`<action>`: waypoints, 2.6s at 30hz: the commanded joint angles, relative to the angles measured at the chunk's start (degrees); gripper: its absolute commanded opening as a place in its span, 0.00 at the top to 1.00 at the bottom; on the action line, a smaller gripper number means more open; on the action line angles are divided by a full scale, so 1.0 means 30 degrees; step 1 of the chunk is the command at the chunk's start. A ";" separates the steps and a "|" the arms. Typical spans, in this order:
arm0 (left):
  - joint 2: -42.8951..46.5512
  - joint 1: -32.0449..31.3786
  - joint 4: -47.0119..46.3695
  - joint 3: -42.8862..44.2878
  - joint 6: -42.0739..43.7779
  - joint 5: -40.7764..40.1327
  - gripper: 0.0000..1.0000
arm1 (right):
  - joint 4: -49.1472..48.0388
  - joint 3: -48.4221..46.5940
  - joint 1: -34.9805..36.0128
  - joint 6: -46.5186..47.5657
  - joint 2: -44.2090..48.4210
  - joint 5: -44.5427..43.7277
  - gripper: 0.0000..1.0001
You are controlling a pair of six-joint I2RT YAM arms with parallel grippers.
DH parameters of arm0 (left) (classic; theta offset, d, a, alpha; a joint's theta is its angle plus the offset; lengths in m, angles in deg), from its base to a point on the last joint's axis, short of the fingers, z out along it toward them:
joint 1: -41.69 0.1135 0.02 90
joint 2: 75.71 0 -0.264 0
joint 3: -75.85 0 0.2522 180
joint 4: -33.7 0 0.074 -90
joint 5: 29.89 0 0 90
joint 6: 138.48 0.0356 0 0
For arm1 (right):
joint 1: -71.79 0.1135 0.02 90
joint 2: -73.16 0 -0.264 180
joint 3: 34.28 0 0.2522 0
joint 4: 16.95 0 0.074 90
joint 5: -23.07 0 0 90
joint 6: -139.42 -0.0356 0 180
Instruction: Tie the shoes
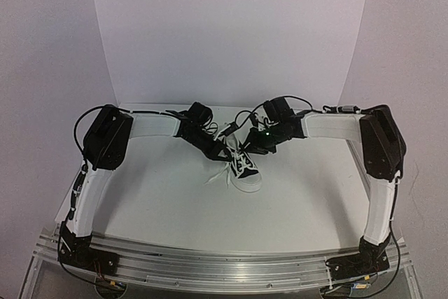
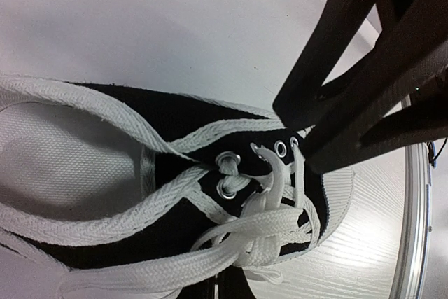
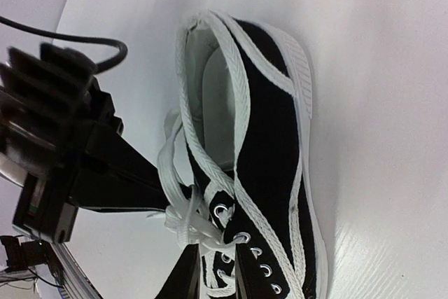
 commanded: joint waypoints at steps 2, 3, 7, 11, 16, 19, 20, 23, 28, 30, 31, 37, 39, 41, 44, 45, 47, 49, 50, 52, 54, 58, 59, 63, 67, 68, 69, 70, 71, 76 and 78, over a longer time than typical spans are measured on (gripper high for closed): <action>-0.0373 -0.0272 -0.0923 0.0336 -0.0142 0.0095 1.00 | 0.0497 -0.0870 0.0230 0.1161 -0.0852 0.0999 0.80; -0.0362 -0.0253 -0.0921 0.0352 -0.0154 0.0076 1.00 | 0.0490 -0.0838 0.0245 0.1136 -0.0951 0.0968 0.80; -0.0375 -0.0286 -0.0956 0.0337 -0.0184 0.0100 1.00 | 0.0473 -0.0792 0.0326 0.1165 -0.1179 0.1112 0.80; -0.0401 -0.0310 -0.0949 0.0341 -0.0241 0.0156 1.00 | 0.0450 -0.1092 0.0521 0.1578 -0.1421 0.1580 0.78; -0.0419 -0.0372 -0.0982 0.0337 -0.0274 0.0203 1.00 | 0.0440 -0.1626 0.0804 0.1859 -0.1695 0.1541 0.78; -0.0449 -0.0404 -0.1055 0.0373 -0.0344 0.0256 1.00 | 0.0435 -0.1917 0.0958 0.1970 -0.1969 0.1654 0.77; -0.0449 -0.0430 -0.1083 0.0383 -0.0359 0.0266 1.00 | 0.0438 -0.2012 0.1009 0.2037 -0.2012 0.1744 0.76; -0.0472 -0.0493 -0.1161 0.0396 -0.0432 0.0301 1.00 | 0.0453 -0.2272 0.1181 0.2259 -0.2120 0.1991 0.74; -0.0508 -0.0491 -0.1263 0.0431 -0.0536 0.0265 1.00 | 0.0493 -0.1920 0.1255 0.2140 -0.2133 0.1278 0.79; -0.0515 -0.0488 -0.1271 0.0428 -0.0540 0.0180 1.00 | 0.0478 -0.1556 0.1254 0.2016 -0.2015 0.1002 0.82; -0.0513 -0.0491 -0.1281 0.0395 -0.0531 0.0133 1.00 | 0.0450 -0.1380 0.1254 0.1943 -0.1865 0.0931 0.81; -0.0441 -0.0491 -0.1302 0.0153 -0.0314 0.0074 1.00 | 0.0471 -0.1713 0.1161 0.1690 -0.0848 0.1638 0.66; -0.0435 -0.0480 -0.1333 0.0168 -0.0308 0.0038 1.00 | 0.0447 -0.1636 0.0989 0.1579 -0.0428 0.1452 0.66; -0.0432 -0.0490 -0.1387 0.0176 -0.0325 0.0003 1.00 | 0.0444 -0.1238 0.0706 0.1288 -0.0126 0.1035 0.69; -0.0440 -0.0505 -0.1473 0.0165 -0.0389 0.0001 1.00 | 0.0476 -0.0734 0.0470 0.1166 0.0047 0.0023 0.75; -0.0449 -0.0498 -0.1487 0.0160 -0.0424 0.0006 1.00 | 0.0486 -0.0657 0.0467 0.1136 0.0056 -0.0158 0.76; -0.0455 -0.0502 -0.1497 0.0168 -0.0457 0.0032 1.00 | 0.0461 -0.0591 0.0466 0.1031 0.0037 -0.0395 0.78; -0.0451 -0.0499 -0.1488 0.0153 -0.0481 0.0035 1.00 | 0.0468 -0.0535 0.0465 0.1008 -0.0035 -0.0615 0.79; -0.0437 -0.0496 -0.1500 0.0151 -0.0483 0.0037 1.00 | 0.0472 -0.0538 0.0464 0.1000 -0.0099 -0.0637 0.80; -0.0486 -0.0508 -0.1501 0.0154 -0.0510 0.0065 1.00 | 0.0440 -0.0570 0.0466 0.1018 -0.0172 -0.0484 0.79; -0.0489 -0.0498 -0.1483 0.0154 -0.0500 0.0036 1.00 | 0.0263 -0.0623 0.0466 0.0990 -0.0087 -0.0243 0.78; -0.0474 -0.0495 -0.1484 0.0115 -0.0483 0.0035 1.00 | 0.0036 -0.0845 0.0411 0.0933 0.0170 -0.0384 0.76; -0.0476 -0.0505 -0.1486 0.0115 -0.0502 0.0033 1.00 | 0.0034 -0.0838 0.0323 0.0857 0.0197 -0.0524 0.77; -0.0424 -0.0502 -0.1501 0.0019 -0.0482 0.0008 1.00 | 0.0059 -0.0518 0.0203 0.0613 0.0145 -0.1279 0.80; -0.0367 -0.0502 -0.1492 -0.0116 -0.0480 0.0003 1.00 | -0.0022 -0.0451 0.0199 0.0374 0.0104 -0.1327 0.81; -0.0340 -0.0488 -0.1507 -0.0156 -0.0448 0.0026 1.00 | -0.0038 -0.0458 0.0199 0.0368 0.0133 -0.1350 0.81; -0.0340 -0.0497 -0.1517 -0.0199 -0.0447 0.0019 1.00 | -0.0057 -0.0451 0.0199 0.0341 0.0164 -0.1370 0.81; -0.0349 -0.0499 -0.1504 -0.0198 -0.0451 0.0019 1.00 | -0.0085 -0.0405 0.0199 0.0352 0.0233 -0.1395 0.81; -0.0354 -0.0499 -0.1491 -0.0197 -0.0453 0.0020 1.00 | -0.0121 -0.0357 0.0197 0.0358 0.0308 -0.1421 0.81; -0.0340 -0.0508 -0.1502 -0.0191 -0.0447 0.0059 1.00 | -0.0444 -0.0201 0.0151 0.0206 0.0719 -0.1395 0.79; -0.0341 -0.0491 -0.1551 -0.0198 -0.0454 0.0068 1.00 | -0.0464 -0.0200 0.0141 0.0159 0.0642 -0.1461 0.79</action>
